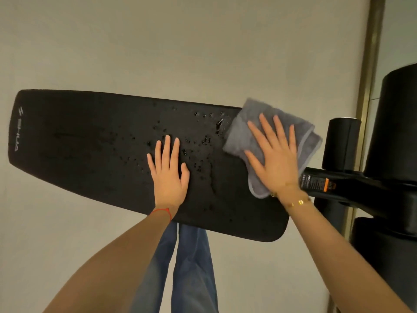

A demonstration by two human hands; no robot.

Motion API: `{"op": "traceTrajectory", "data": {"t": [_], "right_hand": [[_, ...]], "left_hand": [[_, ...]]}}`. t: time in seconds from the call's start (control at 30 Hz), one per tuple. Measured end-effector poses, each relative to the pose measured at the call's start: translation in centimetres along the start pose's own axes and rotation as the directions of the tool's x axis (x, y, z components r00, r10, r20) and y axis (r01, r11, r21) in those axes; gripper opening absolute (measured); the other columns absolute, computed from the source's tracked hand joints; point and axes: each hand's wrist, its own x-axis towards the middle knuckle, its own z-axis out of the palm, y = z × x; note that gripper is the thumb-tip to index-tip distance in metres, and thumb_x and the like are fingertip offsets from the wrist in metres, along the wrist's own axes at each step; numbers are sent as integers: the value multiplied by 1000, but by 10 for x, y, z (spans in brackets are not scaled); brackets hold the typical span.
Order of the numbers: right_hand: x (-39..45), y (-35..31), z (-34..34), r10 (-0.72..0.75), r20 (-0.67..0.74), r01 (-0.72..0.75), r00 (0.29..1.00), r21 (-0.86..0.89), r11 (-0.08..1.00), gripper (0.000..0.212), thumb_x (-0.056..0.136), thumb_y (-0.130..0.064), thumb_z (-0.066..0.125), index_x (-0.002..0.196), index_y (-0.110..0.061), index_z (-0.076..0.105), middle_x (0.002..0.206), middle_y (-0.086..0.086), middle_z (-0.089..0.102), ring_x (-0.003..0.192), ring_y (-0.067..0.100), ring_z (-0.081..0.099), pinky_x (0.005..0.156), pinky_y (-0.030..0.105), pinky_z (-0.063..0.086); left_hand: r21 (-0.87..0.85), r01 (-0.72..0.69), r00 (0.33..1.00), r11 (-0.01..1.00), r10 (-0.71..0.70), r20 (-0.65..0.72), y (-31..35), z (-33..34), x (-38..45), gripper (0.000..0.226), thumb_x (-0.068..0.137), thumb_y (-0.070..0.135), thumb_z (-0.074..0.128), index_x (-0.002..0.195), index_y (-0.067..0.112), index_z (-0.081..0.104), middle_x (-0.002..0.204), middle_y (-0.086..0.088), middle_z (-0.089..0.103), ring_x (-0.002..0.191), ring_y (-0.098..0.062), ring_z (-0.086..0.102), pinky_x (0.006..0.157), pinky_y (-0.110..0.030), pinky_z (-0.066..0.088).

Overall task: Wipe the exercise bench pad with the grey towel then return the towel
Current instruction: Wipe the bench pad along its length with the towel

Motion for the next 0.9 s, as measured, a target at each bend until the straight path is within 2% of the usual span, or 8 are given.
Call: {"op": "traceTrajectory", "data": {"t": [0.1,0.27,0.33,0.5,0.57,0.67,0.77,0.9], "right_hand": [[23,-17,4,33,-26,-34,999,-14,999,61,97,-55,33,152,-29,20,161,-3,15,149,25,6,119,53,3],[-101,-35,26,-216,97,223,971,-59,973,70,93,-55,47,152,-31,17,161,-3,14,149,25,6,120,52,5],[-101,-18,23,-258,111,266,960,-67,961,69,93,-53,48,152,-32,18,160,-3,16,149,24,7,120,51,5],[24,-3,4,-34,-35,33,999,-14,999,59,98,-54,33,151,-31,22,160,-2,20,149,25,10,119,52,5],[31,-12,6,21,-56,-21,998,-6,1000,59,98,-55,31,151,-31,20,160,-2,18,149,26,9,119,53,5],[-36,-27,20,-76,0,76,997,-50,996,64,97,-56,35,152,-31,15,161,-1,11,149,27,2,119,54,5],[-110,-25,29,-184,93,191,978,-74,979,68,94,-57,41,152,-33,15,161,-1,14,149,26,2,120,53,5],[-58,5,12,-74,22,75,997,-13,997,61,96,-54,36,151,-33,19,160,-1,17,149,25,5,119,53,6]], "left_hand": [[-7,-4,1000,1000,4,-9,-2,2,-1,60,98,30,29,156,24,15,165,2,7,153,-19,-2,122,-53,2],[-8,-9,1000,1000,9,-15,-2,3,0,60,98,31,28,156,23,15,165,2,8,153,-20,-2,122,-53,2],[-11,-8,1000,1000,7,-24,-2,4,0,60,98,31,28,156,24,15,165,2,8,153,-19,-2,122,-54,2],[-18,-3,999,1000,2,-34,-2,4,0,60,98,31,28,156,25,15,165,3,8,153,-18,-2,122,-53,2],[-14,-8,999,1000,7,-36,-2,4,-1,59,98,31,28,156,26,15,165,3,8,153,-18,-2,123,-52,2],[-8,-7,999,1000,7,-39,-2,3,-1,59,98,31,28,156,26,15,165,3,8,153,-18,-2,123,-52,2],[-10,-8,999,1000,8,-33,-2,4,-1,60,98,32,27,156,26,14,165,3,8,153,-18,-2,123,-52,2],[-2,-5,999,1000,5,-35,-2,3,-1,60,98,32,28,156,26,14,165,3,7,153,-18,-2,123,-53,3]]}}
